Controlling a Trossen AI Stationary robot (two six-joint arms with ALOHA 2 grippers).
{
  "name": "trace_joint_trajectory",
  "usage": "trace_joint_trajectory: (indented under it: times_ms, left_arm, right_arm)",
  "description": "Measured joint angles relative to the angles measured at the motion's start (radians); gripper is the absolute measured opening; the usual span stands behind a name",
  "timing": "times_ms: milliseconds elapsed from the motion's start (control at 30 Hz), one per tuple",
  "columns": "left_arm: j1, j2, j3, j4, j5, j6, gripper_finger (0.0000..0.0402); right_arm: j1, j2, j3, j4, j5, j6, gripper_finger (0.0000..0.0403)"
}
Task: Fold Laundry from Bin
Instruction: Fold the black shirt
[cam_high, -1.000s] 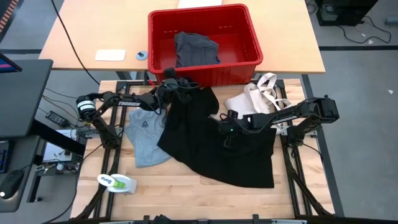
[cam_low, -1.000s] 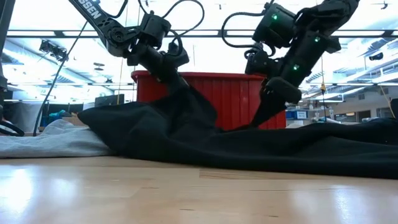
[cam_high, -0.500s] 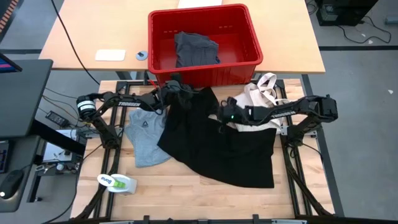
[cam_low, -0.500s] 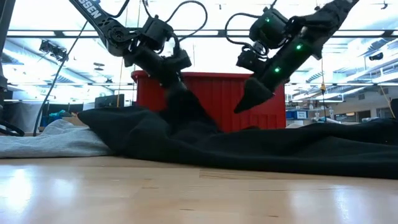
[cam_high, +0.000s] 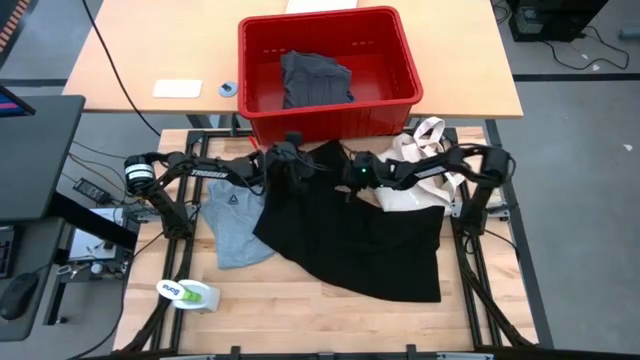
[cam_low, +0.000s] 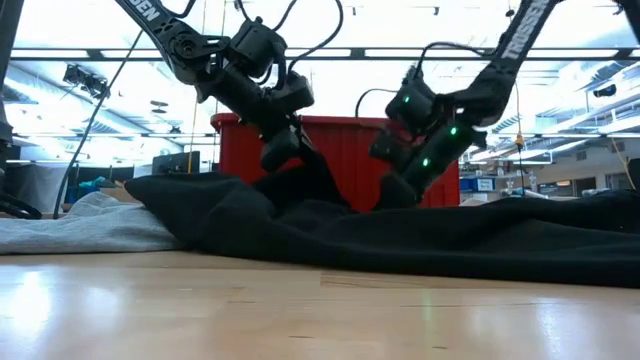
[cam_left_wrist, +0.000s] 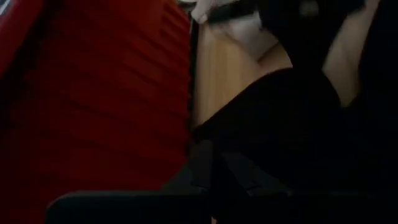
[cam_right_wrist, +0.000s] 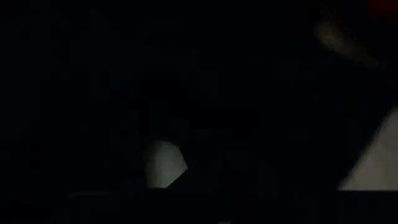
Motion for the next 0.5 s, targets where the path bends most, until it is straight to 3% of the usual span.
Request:
trace_joint_trajectory:
  times_ms: [67,300,500]
  left_arm:
    - [0.002,0.000,0.000,0.014,-0.007,0.001,0.0016]
    - [0.012,0.000,0.000,0.050,-0.059,-0.004,0.0016]
    - [0.013,0.000,0.000,0.058,-0.131,-0.005,0.0016]
  right_arm:
    - [-0.004,0.045,0.016,0.000,0.038,0.000,0.0015]
    - [-0.036,0.127,0.047,0.097,0.323,-0.020,0.0015]
    - [-0.036,0.054,0.054,0.062,0.377,-0.048,0.0015]
